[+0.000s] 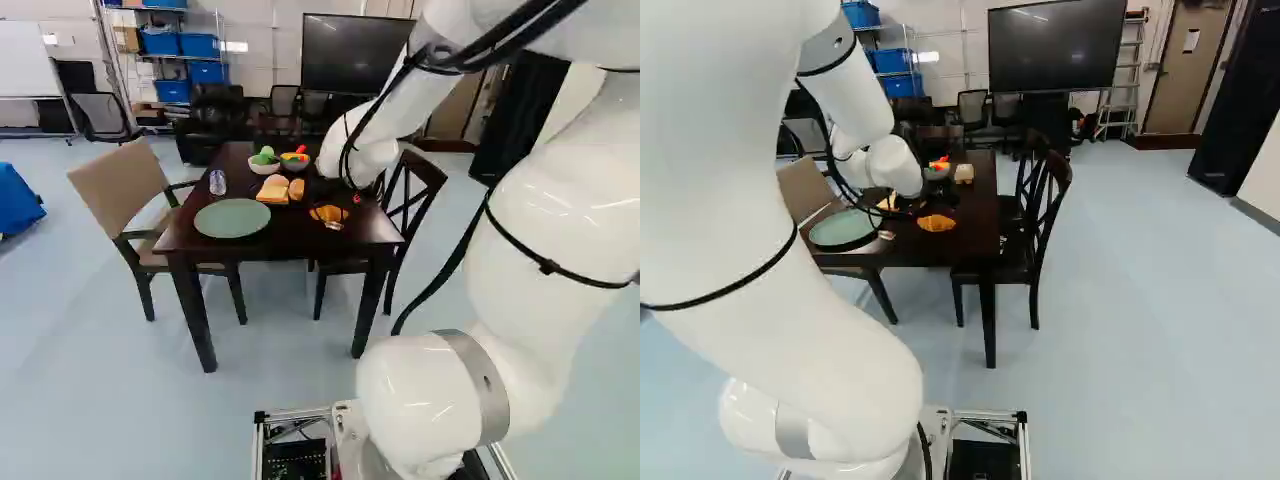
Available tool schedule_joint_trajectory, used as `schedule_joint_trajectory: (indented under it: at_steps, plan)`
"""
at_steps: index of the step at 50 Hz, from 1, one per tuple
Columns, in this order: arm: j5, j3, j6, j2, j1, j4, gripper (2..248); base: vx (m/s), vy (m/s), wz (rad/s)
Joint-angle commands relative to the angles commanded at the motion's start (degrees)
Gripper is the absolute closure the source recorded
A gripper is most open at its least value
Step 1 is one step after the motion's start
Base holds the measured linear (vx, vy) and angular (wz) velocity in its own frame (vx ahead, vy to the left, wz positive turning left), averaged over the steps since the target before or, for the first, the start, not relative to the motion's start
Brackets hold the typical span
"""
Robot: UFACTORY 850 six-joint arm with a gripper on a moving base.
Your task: Move the croissant to the empty plate
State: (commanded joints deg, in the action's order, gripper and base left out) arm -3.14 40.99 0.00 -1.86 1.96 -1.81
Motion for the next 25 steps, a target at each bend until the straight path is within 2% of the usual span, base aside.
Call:
schedule_joint_trajectory:
  at_steps: [25]
  plan:
    - [11.86, 6.88, 0.00, -2.87, -0.17, 0.00, 3, 0.000, 0.000, 0.000]
